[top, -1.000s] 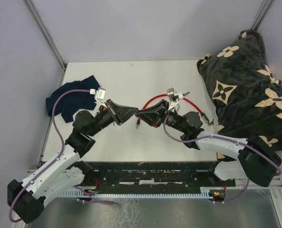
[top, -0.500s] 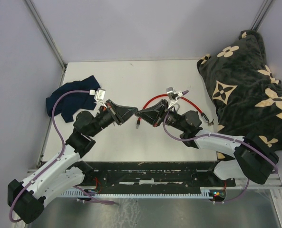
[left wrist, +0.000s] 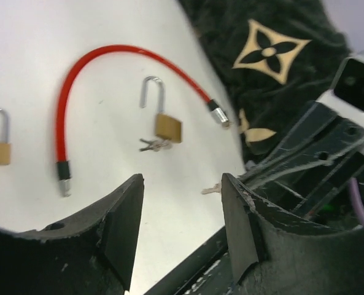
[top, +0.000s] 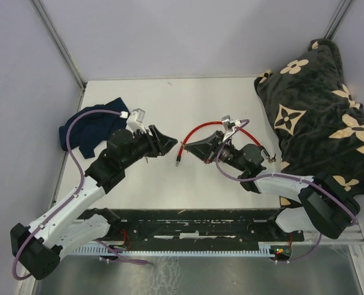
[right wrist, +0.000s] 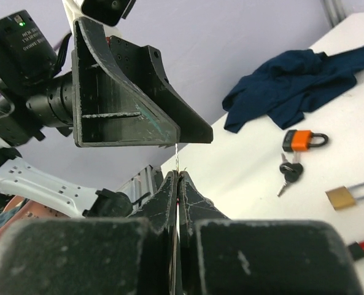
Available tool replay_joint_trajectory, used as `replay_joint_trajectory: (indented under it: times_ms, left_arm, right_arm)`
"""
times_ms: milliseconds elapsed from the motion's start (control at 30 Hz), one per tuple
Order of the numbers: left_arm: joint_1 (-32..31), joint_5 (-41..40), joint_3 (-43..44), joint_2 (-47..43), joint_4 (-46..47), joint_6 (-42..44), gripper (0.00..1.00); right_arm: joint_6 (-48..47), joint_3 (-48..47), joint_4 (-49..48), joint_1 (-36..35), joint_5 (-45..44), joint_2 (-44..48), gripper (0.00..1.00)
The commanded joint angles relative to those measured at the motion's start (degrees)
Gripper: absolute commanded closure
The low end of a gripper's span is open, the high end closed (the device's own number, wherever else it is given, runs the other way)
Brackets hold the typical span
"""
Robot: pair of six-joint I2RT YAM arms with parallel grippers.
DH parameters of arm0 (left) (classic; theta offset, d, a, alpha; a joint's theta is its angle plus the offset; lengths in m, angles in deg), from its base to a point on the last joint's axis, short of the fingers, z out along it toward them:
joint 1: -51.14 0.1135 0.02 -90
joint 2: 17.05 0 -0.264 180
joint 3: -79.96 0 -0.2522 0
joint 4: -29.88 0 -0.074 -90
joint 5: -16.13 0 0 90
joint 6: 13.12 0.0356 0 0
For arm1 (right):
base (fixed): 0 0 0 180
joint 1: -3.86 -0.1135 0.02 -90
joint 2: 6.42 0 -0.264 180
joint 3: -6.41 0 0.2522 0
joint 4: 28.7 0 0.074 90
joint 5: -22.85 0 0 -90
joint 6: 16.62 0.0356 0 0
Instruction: Unlock with the key
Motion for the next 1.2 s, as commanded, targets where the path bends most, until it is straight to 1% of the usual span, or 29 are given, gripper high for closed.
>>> replay_joint_trajectory:
  times_ms: [0, 167, 267, 367, 500, 600, 700, 900, 1000, 1167]
  left_arm:
    - [0.05, -5.0, 5.09, 3.69, -11.98, 7.41, 0.37]
    - [0.07, -11.95, 10.32, 9.52, -20.79, 12.75, 0.27]
    - [0.07, -14.95, 13.89, 15.42, -25.17, 16.06, 0.23]
    - [0.16, -16.42, 17.65, 22.62, -29.21, 19.46, 0.21]
    - [0.36, -18.4, 22.99, 31.98, -32.92, 23.13, 0.2]
    - [1.39, -19.37, 28.0, 39.77, -35.54, 25.78, 0.2]
    - [2.94, -18.7, 32.51, 46.22, -37.77, 27.79, 0.21]
    - [6.05, -13.66, 39.89, 57.15, -41.47, 30.88, 0.26]
    - [6.74, -12.47, 42.77, 61.62, -43.48, 31.96, 0.29]
    - [7.22, -10.9, 45.18, 65.7, -44.05, 33.26, 0.3]
  right_arm:
    - [-0.3, 2.07, -2.54, 1.56, 0.84, 0.22, 0.98]
    - [-3.92, 4.57, 3.34, 2.65, -1.06, 2.18, 0.98]
    - [-7.46, 5.76, 8.51, 2.88, -2.99, 4.24, 0.98]
    - [-10.49, 7.13, 13.06, 2.93, -4.74, 6.1, 0.98]
    - [-13.85, 9.55, 15.56, 3.11, -7.0, 8.4, 0.98]
    - [-17.07, 10.86, 18.19, 3.45, -8.59, 10.58, 0.98]
    - [-19.05, 11.51, 20.73, 3.52, -9.92, 12.53, 0.98]
    - [-19.71, 12.62, 20.97, 3.6, -12.57, 12.45, 0.98]
    - [-19.2, 12.45, 20.52, 3.65, -12.61, 11.23, 0.98]
    - [-18.99, 12.19, 20.63, 3.66, -12.3, 10.47, 0.98]
